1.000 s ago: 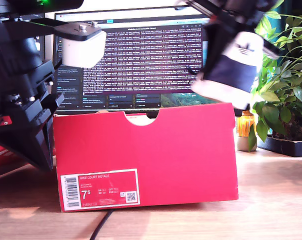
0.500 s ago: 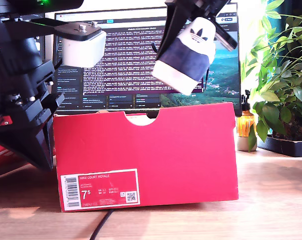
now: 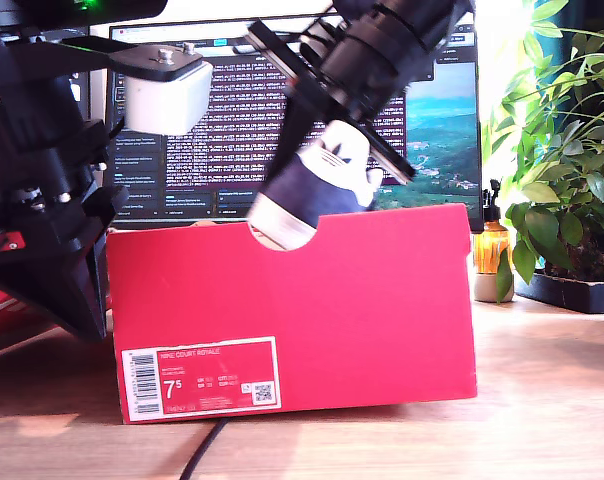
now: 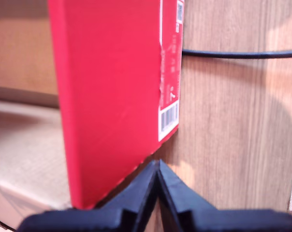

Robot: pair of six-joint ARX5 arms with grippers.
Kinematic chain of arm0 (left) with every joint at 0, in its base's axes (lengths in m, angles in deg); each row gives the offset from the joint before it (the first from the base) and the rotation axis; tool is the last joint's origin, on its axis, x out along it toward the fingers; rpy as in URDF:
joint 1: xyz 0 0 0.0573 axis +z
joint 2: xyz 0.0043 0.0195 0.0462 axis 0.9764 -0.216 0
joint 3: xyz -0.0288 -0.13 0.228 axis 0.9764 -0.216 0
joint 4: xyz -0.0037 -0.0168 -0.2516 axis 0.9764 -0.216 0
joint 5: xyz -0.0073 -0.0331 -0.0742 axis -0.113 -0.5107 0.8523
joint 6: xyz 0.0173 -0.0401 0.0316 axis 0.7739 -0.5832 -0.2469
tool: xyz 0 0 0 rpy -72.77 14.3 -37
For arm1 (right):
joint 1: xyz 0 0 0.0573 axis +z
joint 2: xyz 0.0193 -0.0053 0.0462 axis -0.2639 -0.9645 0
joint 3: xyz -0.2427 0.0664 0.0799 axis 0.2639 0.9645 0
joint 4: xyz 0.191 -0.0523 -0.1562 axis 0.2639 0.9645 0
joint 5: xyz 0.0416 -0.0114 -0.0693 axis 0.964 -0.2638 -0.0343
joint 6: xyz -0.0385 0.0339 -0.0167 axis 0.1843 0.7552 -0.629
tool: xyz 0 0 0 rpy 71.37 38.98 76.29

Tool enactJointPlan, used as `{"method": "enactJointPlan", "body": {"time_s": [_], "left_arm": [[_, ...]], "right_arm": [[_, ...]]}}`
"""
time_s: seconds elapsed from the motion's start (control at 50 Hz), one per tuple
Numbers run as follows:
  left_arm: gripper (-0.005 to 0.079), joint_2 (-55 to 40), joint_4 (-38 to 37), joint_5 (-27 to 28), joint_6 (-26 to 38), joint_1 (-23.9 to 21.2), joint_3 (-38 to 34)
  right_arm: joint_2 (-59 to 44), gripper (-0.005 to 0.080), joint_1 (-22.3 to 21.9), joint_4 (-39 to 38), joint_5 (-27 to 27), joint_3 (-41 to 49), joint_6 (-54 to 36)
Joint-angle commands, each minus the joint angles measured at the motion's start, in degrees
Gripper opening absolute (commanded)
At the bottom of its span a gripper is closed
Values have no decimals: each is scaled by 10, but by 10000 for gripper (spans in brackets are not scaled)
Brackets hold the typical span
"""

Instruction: Pack the blue shoes by picking the first shoe and placing it inside the red shoebox, left side, then picking and rotating the second shoe and placing it in the shoebox

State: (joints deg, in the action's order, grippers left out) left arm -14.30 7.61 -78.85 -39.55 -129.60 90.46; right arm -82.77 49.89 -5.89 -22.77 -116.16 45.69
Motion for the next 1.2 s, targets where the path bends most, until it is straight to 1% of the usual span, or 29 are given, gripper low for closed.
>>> {"method": "enactJointPlan", "body": {"time_s": [0.0,0.28,0.92,1.08,1.18], "left_arm": [[-19,-7,3,0,-2,-1,-4],[-19,-7,3,0,-2,-1,-4],[-19,-7,6,0,-2,-1,-4],[-19,-7,4,0,-2,-1,-4],[-19,-7,4,0,-2,-1,-4]], "right_arm": [[-8,-13,11,-20,12,-23,-2],[-46,-13,24,-33,19,-23,23],[-95,-13,59,-49,18,-23,41],[-95,-13,59,-61,-19,-23,41],[-95,-13,56,-63,-28,-23,53]]}}
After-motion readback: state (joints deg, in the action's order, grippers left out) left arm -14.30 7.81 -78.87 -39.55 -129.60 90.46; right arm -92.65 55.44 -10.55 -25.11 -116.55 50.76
